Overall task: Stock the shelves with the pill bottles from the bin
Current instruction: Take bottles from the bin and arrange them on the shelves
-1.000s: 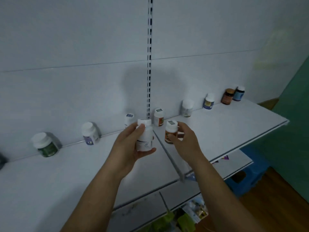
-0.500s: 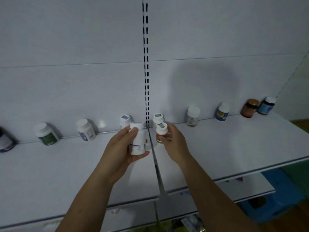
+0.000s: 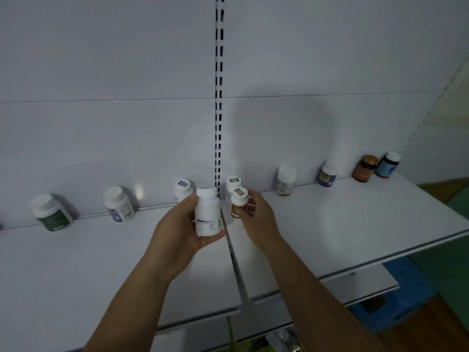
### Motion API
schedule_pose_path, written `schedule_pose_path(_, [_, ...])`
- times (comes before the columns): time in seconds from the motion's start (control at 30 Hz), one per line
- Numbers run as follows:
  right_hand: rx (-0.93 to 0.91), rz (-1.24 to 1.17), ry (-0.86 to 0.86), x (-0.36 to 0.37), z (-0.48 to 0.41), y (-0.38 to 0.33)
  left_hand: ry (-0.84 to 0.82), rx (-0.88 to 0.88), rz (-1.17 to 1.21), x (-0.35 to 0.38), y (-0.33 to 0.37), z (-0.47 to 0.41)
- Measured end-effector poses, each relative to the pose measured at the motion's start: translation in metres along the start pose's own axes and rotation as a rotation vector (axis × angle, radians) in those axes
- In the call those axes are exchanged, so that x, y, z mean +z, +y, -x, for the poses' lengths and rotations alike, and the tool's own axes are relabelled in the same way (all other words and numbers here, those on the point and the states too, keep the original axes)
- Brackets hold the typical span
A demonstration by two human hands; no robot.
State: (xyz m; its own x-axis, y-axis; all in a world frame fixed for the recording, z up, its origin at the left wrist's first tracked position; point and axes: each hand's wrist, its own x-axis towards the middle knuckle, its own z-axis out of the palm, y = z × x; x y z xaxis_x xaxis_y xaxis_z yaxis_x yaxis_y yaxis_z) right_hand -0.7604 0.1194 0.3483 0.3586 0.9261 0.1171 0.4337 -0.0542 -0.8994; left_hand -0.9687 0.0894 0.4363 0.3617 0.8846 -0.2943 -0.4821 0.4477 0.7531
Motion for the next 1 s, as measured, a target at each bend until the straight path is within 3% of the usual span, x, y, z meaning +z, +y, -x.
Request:
schedule_pose_path(0.13, [0.065,0.018,0.018,-0.005,0.006,-0.001,-0.087,-0.013,0.103,-0.007,0.003,-0.003])
schedule_pose_path(0.23, [0.011,-0.011,0.1,-0.019,0.029,-0.019,-0.131,-0.015,0.079,-0.009,0.0,-0.005])
schedule_pose_path(0.43, [-0.049,-0.24,-0.006,-0.047,0.087,-0.069,-0.205,0.056,-0.13,0.004,-0.02,-0.001])
schedule_pose_path(1.0, [-0.013,-0.186,0.03,-0.033,0.128,-0.077,-0.227,0.273,-0.576,-0.014,-0.03,0.012])
